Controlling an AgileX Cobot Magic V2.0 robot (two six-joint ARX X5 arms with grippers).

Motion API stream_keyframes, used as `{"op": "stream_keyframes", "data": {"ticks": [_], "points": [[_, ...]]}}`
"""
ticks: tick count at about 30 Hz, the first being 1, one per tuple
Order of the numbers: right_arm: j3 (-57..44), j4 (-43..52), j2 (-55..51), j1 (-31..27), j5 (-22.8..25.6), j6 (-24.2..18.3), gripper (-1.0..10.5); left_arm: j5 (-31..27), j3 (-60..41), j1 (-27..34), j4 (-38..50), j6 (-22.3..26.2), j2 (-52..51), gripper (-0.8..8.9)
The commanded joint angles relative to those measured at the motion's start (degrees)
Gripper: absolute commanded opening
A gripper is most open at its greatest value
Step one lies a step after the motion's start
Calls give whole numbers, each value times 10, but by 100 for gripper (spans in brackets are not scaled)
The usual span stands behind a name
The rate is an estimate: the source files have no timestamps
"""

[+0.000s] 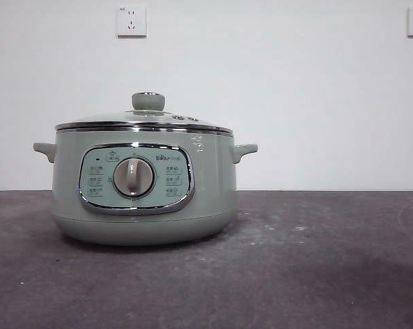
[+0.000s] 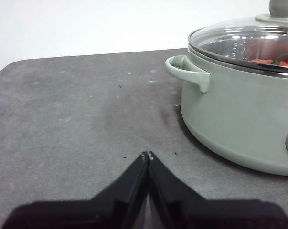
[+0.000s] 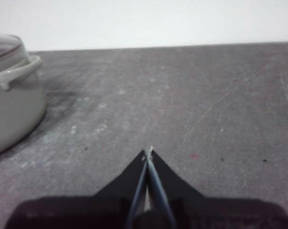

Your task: Pick up the pumpkin,open the lid,put the pumpkin in the pot,close the lid

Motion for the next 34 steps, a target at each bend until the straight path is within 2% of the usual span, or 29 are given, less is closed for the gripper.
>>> {"op": "stream_keyframes", "data": {"ticks": [1, 3, 34], "points": [[-5, -5, -2, 0, -1, 14, 1, -2, -9, 2, 1, -3, -2, -3], [-5, -5, -2, 0, -1, 34, 1, -2, -9, 2, 1, -3, -2, -3], [-5, -5, -1, 0, 3, 33, 1, -2, -9, 2, 1, -3, -2, -3]]}}
